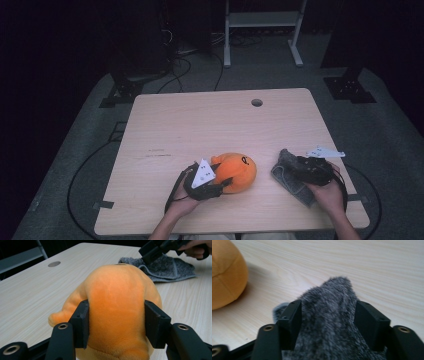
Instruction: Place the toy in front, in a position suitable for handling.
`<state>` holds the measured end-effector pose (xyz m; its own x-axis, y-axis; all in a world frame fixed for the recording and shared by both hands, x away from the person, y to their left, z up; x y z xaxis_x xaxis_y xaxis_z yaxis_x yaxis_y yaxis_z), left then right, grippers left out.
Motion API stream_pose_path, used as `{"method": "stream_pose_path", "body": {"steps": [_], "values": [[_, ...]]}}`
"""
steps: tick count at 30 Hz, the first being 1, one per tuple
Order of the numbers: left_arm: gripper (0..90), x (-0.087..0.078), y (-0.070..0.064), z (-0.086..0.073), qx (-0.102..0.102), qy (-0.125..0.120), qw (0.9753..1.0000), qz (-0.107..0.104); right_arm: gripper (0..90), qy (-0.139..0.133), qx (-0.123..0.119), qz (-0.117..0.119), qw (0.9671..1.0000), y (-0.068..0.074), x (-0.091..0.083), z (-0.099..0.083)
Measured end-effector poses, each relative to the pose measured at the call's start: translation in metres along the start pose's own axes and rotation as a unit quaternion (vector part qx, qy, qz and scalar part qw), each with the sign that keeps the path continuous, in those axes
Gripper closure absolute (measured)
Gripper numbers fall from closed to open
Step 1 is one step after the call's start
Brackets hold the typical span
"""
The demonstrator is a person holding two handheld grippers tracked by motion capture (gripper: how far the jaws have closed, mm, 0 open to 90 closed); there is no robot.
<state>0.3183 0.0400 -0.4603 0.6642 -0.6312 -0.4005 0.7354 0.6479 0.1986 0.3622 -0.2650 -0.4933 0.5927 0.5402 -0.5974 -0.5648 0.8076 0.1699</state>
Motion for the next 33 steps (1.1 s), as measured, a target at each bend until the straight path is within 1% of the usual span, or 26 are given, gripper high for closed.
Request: {"method": "stream_pose_path", "body": {"steps": [1,2,3,4,5,6,7,8,9,10,11,12,13,14,15,16,18,20,21,22,26,27,28,29,30,33], "values": [[44.0,0.000,0.000,0.000,0.000,0.000,1.0000,0.000,42.2,0.006,0.005,-0.003,1.0000,-0.002,0.002,-0.001],[41.0,0.000,0.000,0.000,0.001,0.000,1.0000,-0.001,45.1,0.023,0.008,-0.005,0.9997,-0.003,0.007,-0.003],[41.0,0.000,0.001,-0.001,0.000,0.002,1.0000,-0.003,45.1,0.023,0.008,-0.005,0.9997,-0.003,0.007,-0.003],[36.9,0.000,0.001,-0.001,0.001,0.002,1.0000,-0.004,47.1,0.041,0.005,-0.013,0.9991,-0.005,0.013,-0.004],[33.2,0.000,0.002,-0.001,-0.001,0.001,1.0000,-0.007,48.2,0.048,0.007,-0.012,0.9987,-0.005,0.016,-0.005],[27.4,0.000,0.002,-0.001,-0.001,0.001,1.0000,-0.007,48.2,0.048,0.007,-0.012,0.9987,-0.005,0.016,-0.005],[23.9,-0.001,0.003,0.000,-0.006,0.000,1.0000,-0.006,51.6,0.070,0.004,-0.017,0.9974,-0.005,0.022,-0.009],[21.7,-0.004,0.006,0.004,-0.024,-0.014,0.9996,-0.012,53.6,0.071,-0.001,-0.023,0.9972,-0.004,0.024,-0.009],[19.0,-0.004,0.006,0.004,-0.024,-0.014,0.9996,-0.012,53.6,0.071,-0.001,-0.023,0.9972,-0.004,0.024,-0.009],[19.0,-0.006,0.009,0.007,-0.037,-0.022,0.9990,-0.014,56.9,0.073,-0.001,-0.024,0.9970,-0.004,0.024,-0.009],[16.3,-0.009,0.012,0.009,-0.047,-0.029,0.9983,-0.019,63.6,0.076,0.003,-0.027,0.9967,-0.003,0.023,-0.009],[16.1,-0.009,0.012,0.009,-0.047,-0.029,0.9983,-0.019,63.6,0.076,0.003,-0.027,0.9967,-0.003,0.023,-0.009],[16.1,-0.011,0.014,0.009,-0.048,-0.031,0.9983,-0.016,67.4,0.078,0.002,-0.029,0.9965,-0.002,0.023,-0.009],[16.3,-0.012,0.015,0.008,-0.045,-0.031,0.9983,-0.021,72.4,0.082,0.000,-0.030,0.9962,-0.001,0.023,-0.009],[16.6,-0.012,0.015,0.008,-0.045,-0.031,0.9983,-0.021,73.9,0.084,0.000,-0.030,0.9960,-0.001,0.023,-0.009],[16.6,-0.013,0.015,0.008,-0.044,-0.031,0.9983,-0.023,73.9,0.084,0.000,-0.030,0.9960,-0.001,0.023,-0.009],[16.6,-0.018,0.014,0.009,-0.033,-0.031,0.9985,-0.031,75.6,0.087,0.006,-0.030,0.9957,-0.001,0.022,-0.009],[16.6,-0.025,0.014,0.012,-0.024,-0.038,0.9981,-0.043,77.0,0.087,0.012,-0.026,0.9958,-0.002,0.022,-0.009],[16.6,-0.030,0.017,0.014,-0.019,-0.041,0.9978,-0.048,77.7,0.086,0.016,-0.024,0.9958,-0.003,0.022,-0.009],[16.6,-0.030,0.017,0.014,-0.019,-0.041,0.9978,-0.048,77.7,0.086,0.016,-0.024,0.9958,-0.003,0.022,-0.009],[16.9,-0.033,0.022,0.008,-0.017,-0.029,0.9979,-0.056,78.4,0.086,0.020,-0.023,0.9959,-0.003,0.021,-0.009],[16.9,-0.032,0.022,0.006,-0.012,-0.022,0.9981,-0.056,78.4,0.086,0.020,-0.023,0.9959,-0.003,0.021,-0.009],[20.7,-0.031,0.022,0.004,-0.004,-0.014,0.9983,-0.057,78.5,0.085,0.024,-0.019,0.9959,-0.004,0.021,-0.009],[20.7,-0.031,0.022,0.002,0.003,-0.012,0.9981,-0.060,78.5,0.085,0.024,-0.019,0.9959,-0.004,0.021,-0.009],[22.9,-0.030,0.021,0.000,0.015,-0.006,0.9979,-0.063,78.4,0.083,0.027,-0.015,0.9961,-0.005,0.021,-0.009],[22.9,-0.031,0.020,-0.001,0.021,-0.001,0.9974,-0.069,78.4,0.082,0.027,-0.015,0.9962,-0.005,0.021,-0.009]]}}
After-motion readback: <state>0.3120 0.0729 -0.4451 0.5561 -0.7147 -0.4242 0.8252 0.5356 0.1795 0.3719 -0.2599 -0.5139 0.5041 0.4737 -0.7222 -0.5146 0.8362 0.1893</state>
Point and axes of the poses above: each handheld gripper's, and its own axes: x roughly forward along the jaws, z roughly out of its top, y roughly to its left, the point moved 6 cm from there along x, roughly forward along the jaws, and after that the axes turned 9 degrees about z, right-handed, at the moved point
